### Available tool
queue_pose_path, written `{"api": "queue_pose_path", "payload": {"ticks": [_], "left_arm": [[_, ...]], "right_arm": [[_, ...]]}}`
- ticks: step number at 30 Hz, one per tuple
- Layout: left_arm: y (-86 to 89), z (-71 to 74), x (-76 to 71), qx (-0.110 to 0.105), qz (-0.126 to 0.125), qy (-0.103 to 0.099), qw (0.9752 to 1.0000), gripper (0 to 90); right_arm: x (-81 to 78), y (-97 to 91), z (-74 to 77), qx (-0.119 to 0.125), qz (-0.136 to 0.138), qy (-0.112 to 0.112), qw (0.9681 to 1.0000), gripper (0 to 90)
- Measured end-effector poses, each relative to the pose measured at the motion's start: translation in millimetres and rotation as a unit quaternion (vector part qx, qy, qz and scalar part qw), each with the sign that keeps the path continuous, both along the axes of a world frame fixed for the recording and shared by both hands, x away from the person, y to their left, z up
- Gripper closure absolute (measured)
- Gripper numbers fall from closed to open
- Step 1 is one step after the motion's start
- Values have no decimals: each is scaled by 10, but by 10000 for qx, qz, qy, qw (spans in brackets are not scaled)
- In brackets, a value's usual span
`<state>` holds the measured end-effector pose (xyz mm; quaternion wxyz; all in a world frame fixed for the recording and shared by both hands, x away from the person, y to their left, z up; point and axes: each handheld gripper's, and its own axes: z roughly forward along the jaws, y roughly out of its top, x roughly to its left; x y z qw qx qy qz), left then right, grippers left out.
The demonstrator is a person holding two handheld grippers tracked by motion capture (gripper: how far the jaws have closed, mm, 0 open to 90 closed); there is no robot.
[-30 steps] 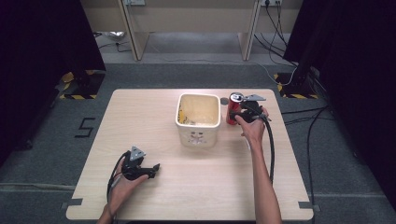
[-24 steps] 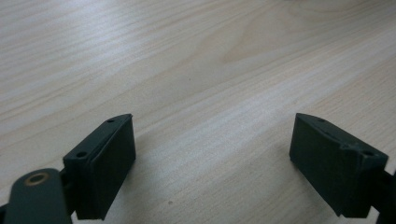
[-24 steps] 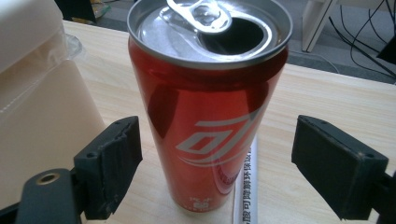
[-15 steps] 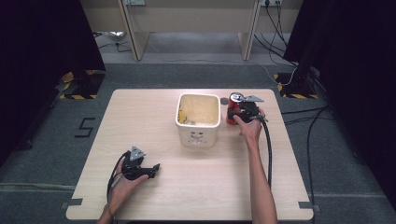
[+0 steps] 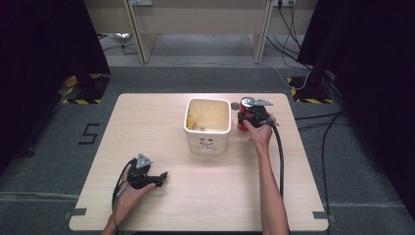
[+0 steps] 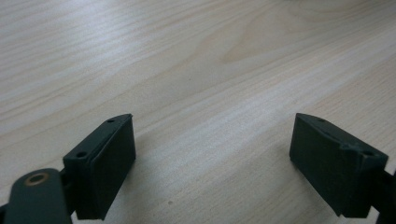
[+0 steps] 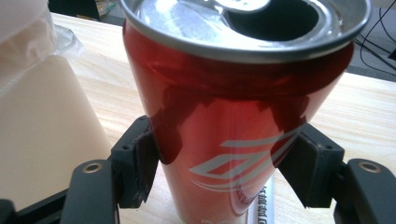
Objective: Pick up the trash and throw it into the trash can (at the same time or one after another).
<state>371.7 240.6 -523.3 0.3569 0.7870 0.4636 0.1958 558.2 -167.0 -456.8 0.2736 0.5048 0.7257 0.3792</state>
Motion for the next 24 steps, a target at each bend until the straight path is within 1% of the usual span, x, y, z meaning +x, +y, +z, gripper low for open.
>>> {"api": "queue_pose_path", "payload": {"ticks": [4, 5, 6, 10, 13, 19, 24], "left_arm": [[0, 0, 0, -2, 1, -1, 10000, 136], [0, 0, 0, -2, 0, 0, 10000, 136], [0, 0, 0, -5, 3, -1, 10000, 136], [0, 0, 0, -2, 1, -1, 10000, 135], [0, 0, 0, -3, 2, 0, 10000, 135], [0, 0, 0, -2, 1, -1, 10000, 135], [0, 0, 0, -2, 1, -1, 10000, 135]], "right_arm": [[-54, -21, 103, 8, 53, -74, 10000, 340], [-82, -29, 160, 2, 96, -78, 9999, 340], [-82, -29, 160, 2, 96, -78, 9999, 340], [-137, -48, 267, 2, 121, -37, 9999, 340], [-156, -55, 308, 8, 114, -35, 9999, 340], [-221, -88, 430, 55, 137, -63, 9999, 340], [-251, -78, 533, 26, 140, -70, 9999, 341]]}}
